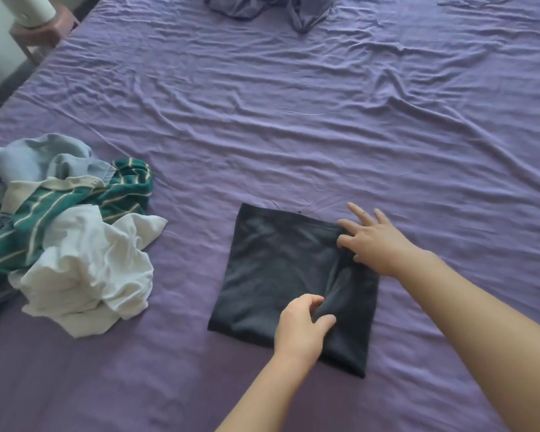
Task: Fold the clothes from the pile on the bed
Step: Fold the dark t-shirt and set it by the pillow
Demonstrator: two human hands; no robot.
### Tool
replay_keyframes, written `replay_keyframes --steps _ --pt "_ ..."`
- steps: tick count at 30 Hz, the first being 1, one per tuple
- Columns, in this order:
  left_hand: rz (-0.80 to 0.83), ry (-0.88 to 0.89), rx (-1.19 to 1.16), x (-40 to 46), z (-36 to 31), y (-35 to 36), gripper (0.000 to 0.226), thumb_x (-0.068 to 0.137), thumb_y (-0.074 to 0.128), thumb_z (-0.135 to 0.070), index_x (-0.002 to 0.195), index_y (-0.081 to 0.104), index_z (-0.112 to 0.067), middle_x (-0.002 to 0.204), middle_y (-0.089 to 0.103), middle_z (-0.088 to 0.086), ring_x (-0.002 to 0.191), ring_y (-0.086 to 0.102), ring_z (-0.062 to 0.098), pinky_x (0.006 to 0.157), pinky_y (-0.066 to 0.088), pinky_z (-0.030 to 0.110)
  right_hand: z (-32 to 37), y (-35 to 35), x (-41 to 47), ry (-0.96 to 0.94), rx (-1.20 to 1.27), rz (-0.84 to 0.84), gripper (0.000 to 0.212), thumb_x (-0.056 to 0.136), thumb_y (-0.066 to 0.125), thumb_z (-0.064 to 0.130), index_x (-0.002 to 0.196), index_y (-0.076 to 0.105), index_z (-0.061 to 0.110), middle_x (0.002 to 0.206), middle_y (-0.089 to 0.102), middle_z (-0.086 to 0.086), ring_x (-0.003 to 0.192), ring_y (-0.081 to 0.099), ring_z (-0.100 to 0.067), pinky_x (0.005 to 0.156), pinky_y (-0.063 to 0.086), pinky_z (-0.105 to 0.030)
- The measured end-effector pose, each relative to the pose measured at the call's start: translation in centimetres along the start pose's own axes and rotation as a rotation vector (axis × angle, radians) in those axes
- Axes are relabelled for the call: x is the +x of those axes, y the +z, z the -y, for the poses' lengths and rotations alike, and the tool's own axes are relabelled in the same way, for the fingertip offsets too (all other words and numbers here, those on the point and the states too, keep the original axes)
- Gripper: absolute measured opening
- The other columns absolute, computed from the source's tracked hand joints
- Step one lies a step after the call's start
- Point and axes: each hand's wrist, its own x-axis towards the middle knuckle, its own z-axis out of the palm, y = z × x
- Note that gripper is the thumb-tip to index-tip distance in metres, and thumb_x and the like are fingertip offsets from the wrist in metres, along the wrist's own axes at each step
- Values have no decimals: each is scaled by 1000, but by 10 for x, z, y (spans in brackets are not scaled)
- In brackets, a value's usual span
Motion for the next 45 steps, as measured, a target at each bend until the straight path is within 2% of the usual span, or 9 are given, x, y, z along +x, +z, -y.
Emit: replay_keyframes --steps 5,9,17,23,26,30,36,40,45 --pt "-73 57 -137 -6 -2 -38 6 84 68 -27 88 65 -30 90 69 -12 87 62 -1 79 47 15 15 -22 1 37 121 -313 21 88 54 14 107 57 21 141 40 -3 145 9 -29 106 29 -43" --pt "-172 12 21 -6 15 -84 7 83 66 -33 89 64 -32 90 67 -16 89 61 1 82 50 25 55 -56 16 -54 204 -560 18 76 68 4 92 65 13 127 54 -14 137 31 -38 97 40 -47" --pt "-224 -73 223 -6 56 -140 4 84 61 -33 87 62 -29 86 64 -15 87 58 6 77 48 27 125 -63 71 -134 218 -509 33 86 58 9 118 57 20 149 33 -11 144 13 -30 113 18 -44" --pt "-250 -4 271 18 57 -141 50 85 62 -39 129 48 -19 126 49 -1 119 42 20 101 36 31 147 -31 70 185 301 -380 71 93 49 42 149 7 31 158 6 -6 145 -7 -29 115 -3 -50" --pt "-232 -33 270 35 49 -134 71 85 62 -43 142 32 -14 137 43 5 125 38 24 106 32 34 147 -6 38 435 426 -339 73 92 46 48 149 4 30 158 1 -8 145 -8 -29 115 -2 -49" --pt "-172 -152 107 50 40 -130 76 83 66 -42 143 30 -13 138 44 6 125 44 24 101 39 36 159 10 -6 669 884 -366 80 90 57 38 150 7 20 156 10 -16 142 17 -31 113 20 -42" --pt "-60 -311 -325 54 29 -129 40 78 74 -28 110 59 -8 104 68 6 92 66 25 86 54 42 159 7 -16 657 1400 -522 71 88 61 12 146 24 28 132 45 -2 127 41 -19 95 26 -14" --pt "3 -208 -383 42 13 -122 18 86 66 -27 103 63 -21 102 70 2 91 67 21 84 55 39 139 0 -35 574 1332 -542 55 90 57 7 140 39 18 134 46 -3 126 41 -15 97 23 -8" --pt "68 1 -386 11 -30 -91 11 94 56 -30 101 63 -34 105 69 -10 96 65 9 86 53 32 98 -7 -87 549 1257 -570 55 93 54 10 143 35 20 141 42 -2 131 39 -14 101 25 -13"
